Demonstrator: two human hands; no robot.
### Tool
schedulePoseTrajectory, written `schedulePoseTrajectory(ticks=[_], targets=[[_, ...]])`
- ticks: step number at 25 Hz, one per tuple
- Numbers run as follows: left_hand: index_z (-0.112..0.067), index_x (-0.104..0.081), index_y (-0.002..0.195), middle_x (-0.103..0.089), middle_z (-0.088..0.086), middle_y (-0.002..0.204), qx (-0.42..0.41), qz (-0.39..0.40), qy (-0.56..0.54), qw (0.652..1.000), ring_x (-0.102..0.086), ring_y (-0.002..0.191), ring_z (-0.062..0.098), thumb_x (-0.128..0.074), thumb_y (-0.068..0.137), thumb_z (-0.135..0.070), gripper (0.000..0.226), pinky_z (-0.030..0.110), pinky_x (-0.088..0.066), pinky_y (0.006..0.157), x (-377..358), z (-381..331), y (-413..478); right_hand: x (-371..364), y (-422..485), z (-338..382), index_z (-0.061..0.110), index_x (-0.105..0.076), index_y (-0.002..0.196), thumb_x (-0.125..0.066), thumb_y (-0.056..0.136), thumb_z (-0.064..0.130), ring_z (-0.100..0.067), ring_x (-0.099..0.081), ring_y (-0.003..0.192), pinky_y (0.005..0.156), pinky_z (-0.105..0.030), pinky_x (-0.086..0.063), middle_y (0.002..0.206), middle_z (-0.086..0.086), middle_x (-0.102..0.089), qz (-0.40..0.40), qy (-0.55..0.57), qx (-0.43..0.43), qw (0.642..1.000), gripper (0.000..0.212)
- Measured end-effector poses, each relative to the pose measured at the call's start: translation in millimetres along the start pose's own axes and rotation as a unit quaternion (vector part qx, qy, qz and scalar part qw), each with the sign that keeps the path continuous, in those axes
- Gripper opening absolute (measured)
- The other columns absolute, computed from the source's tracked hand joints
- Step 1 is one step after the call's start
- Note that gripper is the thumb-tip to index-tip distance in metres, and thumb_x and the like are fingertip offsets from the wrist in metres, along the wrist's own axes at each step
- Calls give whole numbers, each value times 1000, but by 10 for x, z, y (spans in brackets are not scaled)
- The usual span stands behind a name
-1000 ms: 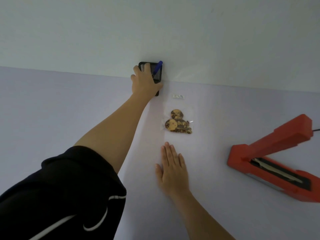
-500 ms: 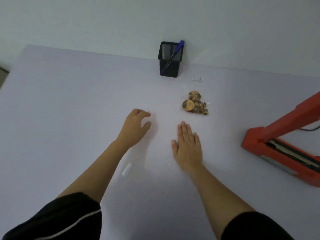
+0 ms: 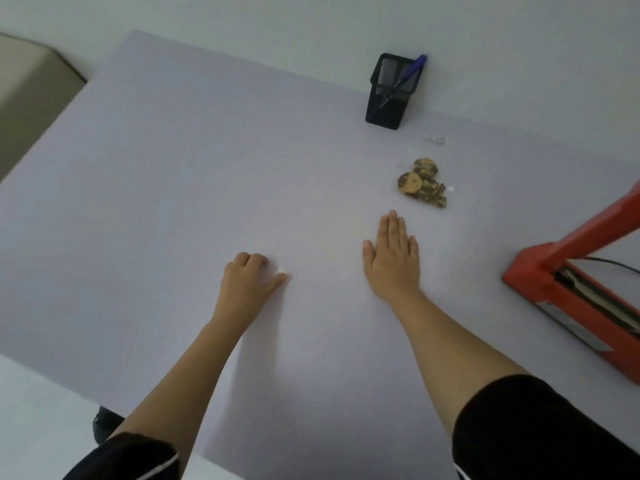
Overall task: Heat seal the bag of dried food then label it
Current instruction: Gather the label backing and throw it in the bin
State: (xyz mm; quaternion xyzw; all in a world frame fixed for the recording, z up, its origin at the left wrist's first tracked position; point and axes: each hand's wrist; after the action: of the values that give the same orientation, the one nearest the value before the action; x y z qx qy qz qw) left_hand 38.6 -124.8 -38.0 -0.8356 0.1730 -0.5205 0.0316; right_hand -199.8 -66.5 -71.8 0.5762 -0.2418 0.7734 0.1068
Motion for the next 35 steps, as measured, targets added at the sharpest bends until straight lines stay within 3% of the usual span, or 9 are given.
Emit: schedulePoseTrajectory(ticks=[8, 12, 14, 18, 24, 27, 29, 31, 35], targets=[[-3, -62, 98, -64, 12, 99, 77, 17, -51, 996, -57, 90, 27, -51, 91, -14, 17, 31, -41, 74, -109, -184, -105, 124, 18, 28, 6, 9, 145, -15, 99, 41, -21, 13, 144, 117, -42, 2, 157, -8, 14, 74, -22, -5, 997, 63], [-2, -59, 104, -54, 18, 109, 44, 6, -33, 998, -50, 99, 33, -49, 90, -7, 17, 33, -40, 78, -116, -75, -242, 244, -219, 313, 5, 0, 147, -22, 100, 37, -24, 7, 145, 116, -44, -2, 158, -9, 5, 53, -62, 13, 997, 60], [-11, -52, 118, -47, 14, 121, 51, 0, -46, 998, -44, 109, 33, -57, 89, -18, 30, 38, -40, 85, -75, 56, -381, 132, -528, 522, 8, -5, 147, -23, 100, 34, -23, 5, 145, 116, -44, -4, 158, -7, 1, 52, -51, 44, 996, 57], [-21, -37, 118, -31, 7, 122, 200, -19, -116, 973, -32, 115, 29, -69, 71, -53, 65, 44, -32, 91, 130, 589, -885, -366, -1404, 1075, 11, -9, 147, -26, 100, 31, -21, 2, 145, 116, -44, -5, 158, -6, -1, 44, -19, 77, 996, 55], [-13, -32, 110, -27, 14, 124, 301, -109, -204, 925, -32, 111, 34, -77, 68, -42, 69, 48, -37, 88, 299, 1480, -1665, -1051, -2622, 2049, 11, 2, 147, -10, 97, 38, -17, 8, 145, 116, -39, 4, 158, -2, 8, 29, 35, 48, 998, 58], [-8, -34, 114, -39, 15, 114, 290, -130, -343, 884, -44, 97, 30, -73, 77, -25, 56, 27, -41, 76, 351, 1744, -1808, -1216, -2877, 2318, 12, 2, 147, -8, 98, 37, -16, 9, 144, 115, -37, 6, 158, -1, 9, 15, 35, 33, 999, 56], [-10, -37, 112, -54, 7, 93, 273, -124, -438, 847, -54, 83, 23, -66, 85, -18, 41, 21, -39, 63, 408, 1893, -1871, -1280, -2980, 2451, 12, 0, 147, -2, 93, 40, -15, 9, 144, 114, -35, 7, 158, -1, 5, 11, 36, 57, 998, 61], [-13, -40, 112, -60, 2, 79, 254, -117, -464, 841, -60, 77, 20, -62, 88, -17, 32, 20, -40, 59, 463, 2048, -1941, -1333, -3076, 2585, 11, -5, 147, 5, 90, 41, -12, 9, 143, 113, -33, 7, 158, -2, 0, -1, 38, 99, 994, 66], [-13, -52, 117, -62, -2, 80, 266, -127, -471, 831, -64, 80, 16, -59, 90, -20, 29, 13, -41, 60, 631, 2572, -2097, -1529, -3243, 2992, 9, -19, 146, 0, 94, 42, -12, 0, 141, 115, -36, 0, 156, -5, -17, -9, 29, 218, 975, 64]])
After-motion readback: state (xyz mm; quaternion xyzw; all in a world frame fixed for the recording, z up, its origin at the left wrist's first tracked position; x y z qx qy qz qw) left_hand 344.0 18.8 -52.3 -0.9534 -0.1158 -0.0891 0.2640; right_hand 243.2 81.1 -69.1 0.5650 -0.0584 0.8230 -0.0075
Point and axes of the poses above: each hand's wrist, its own y-axis towards the middle knuckle, its own x-axis out of the back of the hand, z = x × y
